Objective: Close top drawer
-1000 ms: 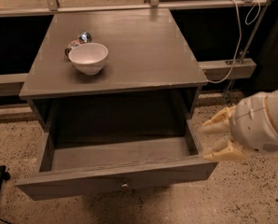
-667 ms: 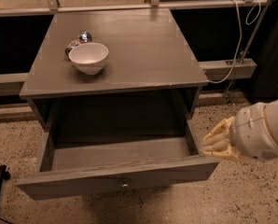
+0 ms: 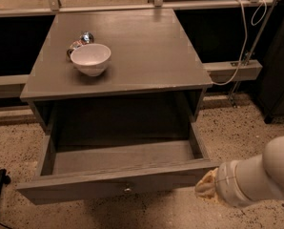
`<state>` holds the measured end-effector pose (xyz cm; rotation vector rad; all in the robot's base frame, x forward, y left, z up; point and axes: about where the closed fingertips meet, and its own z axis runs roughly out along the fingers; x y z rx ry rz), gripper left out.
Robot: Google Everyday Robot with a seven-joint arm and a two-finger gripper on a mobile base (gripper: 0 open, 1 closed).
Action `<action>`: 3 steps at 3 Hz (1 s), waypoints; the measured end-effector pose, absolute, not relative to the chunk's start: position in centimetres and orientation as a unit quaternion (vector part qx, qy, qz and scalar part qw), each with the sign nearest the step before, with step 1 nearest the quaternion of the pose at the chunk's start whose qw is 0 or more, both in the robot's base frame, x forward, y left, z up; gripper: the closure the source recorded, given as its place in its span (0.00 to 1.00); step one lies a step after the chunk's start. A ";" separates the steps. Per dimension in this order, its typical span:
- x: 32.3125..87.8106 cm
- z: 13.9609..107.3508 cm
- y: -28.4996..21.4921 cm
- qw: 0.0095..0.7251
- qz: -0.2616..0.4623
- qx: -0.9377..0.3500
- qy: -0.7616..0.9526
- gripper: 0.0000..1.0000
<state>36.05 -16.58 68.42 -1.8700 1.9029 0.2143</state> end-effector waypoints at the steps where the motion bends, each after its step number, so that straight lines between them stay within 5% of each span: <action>1: 35.2 63.0 -15.9 0.209 0.072 -0.704 0.674 1.00; 3: 39.3 58.7 -8.2 0.252 0.033 -0.762 0.596 1.00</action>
Offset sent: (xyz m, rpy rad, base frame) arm 0.0375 0.0941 -0.1072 -0.0333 -0.1792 0.2668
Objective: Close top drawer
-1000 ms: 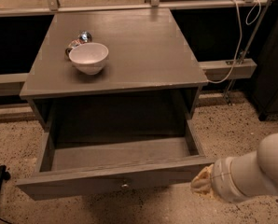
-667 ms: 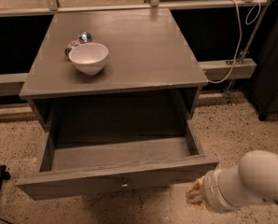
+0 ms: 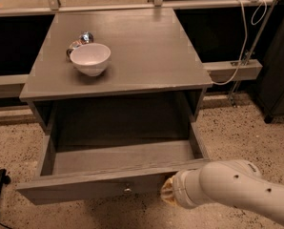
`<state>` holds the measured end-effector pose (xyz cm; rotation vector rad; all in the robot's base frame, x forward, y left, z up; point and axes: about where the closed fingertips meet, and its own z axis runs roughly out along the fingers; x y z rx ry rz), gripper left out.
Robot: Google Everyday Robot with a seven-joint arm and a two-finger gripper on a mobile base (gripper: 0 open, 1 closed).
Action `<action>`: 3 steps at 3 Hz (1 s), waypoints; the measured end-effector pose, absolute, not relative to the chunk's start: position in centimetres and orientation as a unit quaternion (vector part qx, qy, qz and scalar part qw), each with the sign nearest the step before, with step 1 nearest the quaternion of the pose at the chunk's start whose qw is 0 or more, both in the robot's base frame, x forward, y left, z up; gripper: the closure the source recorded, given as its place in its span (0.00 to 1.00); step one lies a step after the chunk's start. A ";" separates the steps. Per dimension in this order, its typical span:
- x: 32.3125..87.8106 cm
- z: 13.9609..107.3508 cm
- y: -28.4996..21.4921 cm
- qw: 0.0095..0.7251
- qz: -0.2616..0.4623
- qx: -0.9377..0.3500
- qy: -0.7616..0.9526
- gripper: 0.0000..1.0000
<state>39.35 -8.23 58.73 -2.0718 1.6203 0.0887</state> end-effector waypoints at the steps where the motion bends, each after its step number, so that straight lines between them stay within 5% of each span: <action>1: 41.1 58.4 -6.4 0.274 0.018 -0.759 0.590 1.00; 3: 42.2 58.1 -6.5 0.279 0.023 -0.758 0.590 1.00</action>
Offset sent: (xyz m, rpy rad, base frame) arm 0.0174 0.0186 -0.0032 0.0169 -0.0509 -0.0043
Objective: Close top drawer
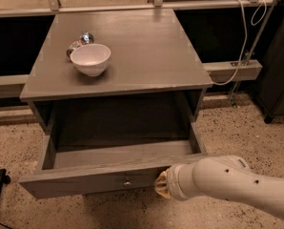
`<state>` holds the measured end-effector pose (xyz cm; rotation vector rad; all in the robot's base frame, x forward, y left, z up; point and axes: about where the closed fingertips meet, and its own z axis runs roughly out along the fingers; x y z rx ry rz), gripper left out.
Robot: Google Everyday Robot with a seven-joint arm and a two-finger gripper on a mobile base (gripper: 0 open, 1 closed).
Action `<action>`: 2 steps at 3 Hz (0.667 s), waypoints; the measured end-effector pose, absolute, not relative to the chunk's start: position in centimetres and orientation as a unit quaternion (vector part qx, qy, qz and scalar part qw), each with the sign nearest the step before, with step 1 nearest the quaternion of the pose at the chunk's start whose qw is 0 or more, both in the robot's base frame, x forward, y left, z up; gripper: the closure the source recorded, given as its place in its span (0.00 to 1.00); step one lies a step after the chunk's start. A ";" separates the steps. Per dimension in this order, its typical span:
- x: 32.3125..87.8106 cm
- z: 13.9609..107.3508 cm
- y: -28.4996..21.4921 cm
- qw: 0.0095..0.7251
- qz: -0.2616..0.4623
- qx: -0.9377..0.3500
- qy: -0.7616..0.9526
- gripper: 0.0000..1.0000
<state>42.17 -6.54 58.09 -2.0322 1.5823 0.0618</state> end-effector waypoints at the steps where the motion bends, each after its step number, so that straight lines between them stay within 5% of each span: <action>1: 43.9 58.5 -6.7 0.283 0.011 -0.756 0.590 1.00; 2: 45.5 59.0 -6.4 0.278 -0.003 -0.758 0.591 1.00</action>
Offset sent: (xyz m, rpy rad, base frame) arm 0.0545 0.0071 0.0137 -0.0620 -0.0535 -0.0255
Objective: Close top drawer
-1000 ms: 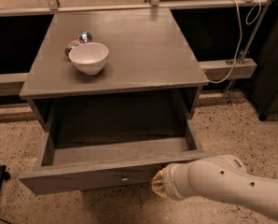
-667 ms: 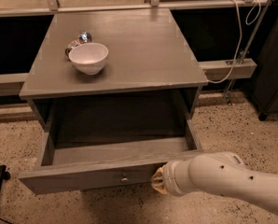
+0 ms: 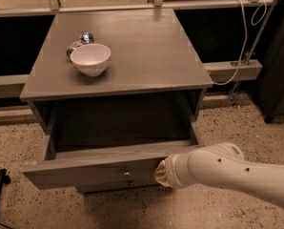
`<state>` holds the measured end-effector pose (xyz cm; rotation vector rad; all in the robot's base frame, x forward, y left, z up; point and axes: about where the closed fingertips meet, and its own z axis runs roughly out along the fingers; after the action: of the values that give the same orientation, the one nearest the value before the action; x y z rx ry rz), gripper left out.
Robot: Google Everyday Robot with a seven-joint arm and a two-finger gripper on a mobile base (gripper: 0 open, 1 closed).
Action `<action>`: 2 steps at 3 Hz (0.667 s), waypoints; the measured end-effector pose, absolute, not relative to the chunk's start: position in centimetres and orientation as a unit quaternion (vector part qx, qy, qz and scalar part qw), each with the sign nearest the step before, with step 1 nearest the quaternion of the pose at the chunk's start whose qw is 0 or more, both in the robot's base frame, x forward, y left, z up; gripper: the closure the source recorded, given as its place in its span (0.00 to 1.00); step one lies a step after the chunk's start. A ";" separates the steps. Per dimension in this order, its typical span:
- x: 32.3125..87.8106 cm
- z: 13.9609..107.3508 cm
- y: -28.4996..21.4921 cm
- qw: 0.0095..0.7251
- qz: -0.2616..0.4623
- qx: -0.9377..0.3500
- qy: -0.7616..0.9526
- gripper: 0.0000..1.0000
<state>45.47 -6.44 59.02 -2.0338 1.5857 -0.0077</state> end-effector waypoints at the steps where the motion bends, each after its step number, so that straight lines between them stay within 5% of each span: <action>1: 47.6 59.5 -6.1 0.269 -0.016 -0.761 0.590 1.00; 2: 50.8 59.5 -5.9 0.264 -0.021 -0.761 0.592 1.00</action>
Offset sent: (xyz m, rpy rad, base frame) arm 0.0762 0.0093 0.0075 -0.0636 -0.0204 -0.0124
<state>50.78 -5.87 59.52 -2.0567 1.6007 -0.0560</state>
